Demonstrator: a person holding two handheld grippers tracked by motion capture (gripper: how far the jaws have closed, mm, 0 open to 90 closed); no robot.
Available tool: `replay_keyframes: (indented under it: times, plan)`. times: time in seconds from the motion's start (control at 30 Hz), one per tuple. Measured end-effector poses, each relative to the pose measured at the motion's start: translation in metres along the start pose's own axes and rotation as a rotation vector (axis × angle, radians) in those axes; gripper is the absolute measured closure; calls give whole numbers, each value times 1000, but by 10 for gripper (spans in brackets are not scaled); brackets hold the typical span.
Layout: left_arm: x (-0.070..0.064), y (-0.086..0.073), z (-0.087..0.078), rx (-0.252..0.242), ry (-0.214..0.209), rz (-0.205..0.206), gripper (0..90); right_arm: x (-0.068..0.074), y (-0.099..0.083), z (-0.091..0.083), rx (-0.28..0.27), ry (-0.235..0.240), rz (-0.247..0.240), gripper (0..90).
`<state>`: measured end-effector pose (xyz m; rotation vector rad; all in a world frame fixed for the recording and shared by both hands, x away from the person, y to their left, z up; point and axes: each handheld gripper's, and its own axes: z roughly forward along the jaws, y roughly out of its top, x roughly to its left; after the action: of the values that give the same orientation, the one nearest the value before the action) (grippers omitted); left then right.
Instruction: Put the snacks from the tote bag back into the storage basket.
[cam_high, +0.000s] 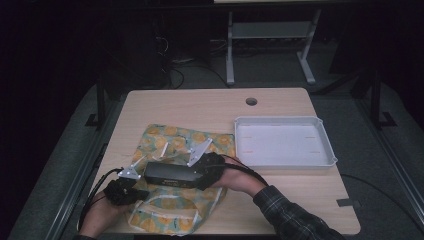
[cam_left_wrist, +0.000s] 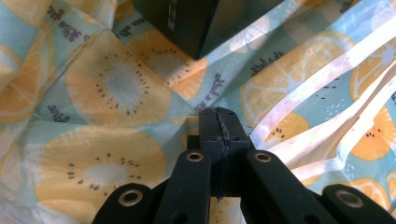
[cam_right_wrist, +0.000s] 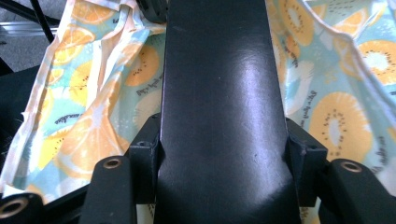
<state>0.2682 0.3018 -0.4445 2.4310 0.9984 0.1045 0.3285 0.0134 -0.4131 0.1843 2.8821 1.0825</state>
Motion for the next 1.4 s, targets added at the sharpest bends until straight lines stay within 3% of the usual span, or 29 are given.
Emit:
replay_keyframes:
  times: [0.5, 0.93, 1.4]
  plan:
    - [0, 0, 0, 0, 1, 3, 898, -5, 11, -20, -22, -36, 28, 421]
    - [0, 0, 0, -7, -6, -67, 898, -16, 14, -52, -47, -86, 67, 421]
    - [0, -1, -1, 4, -3, -26, 897, -20, 7, -78, -42, -137, 100, 422]
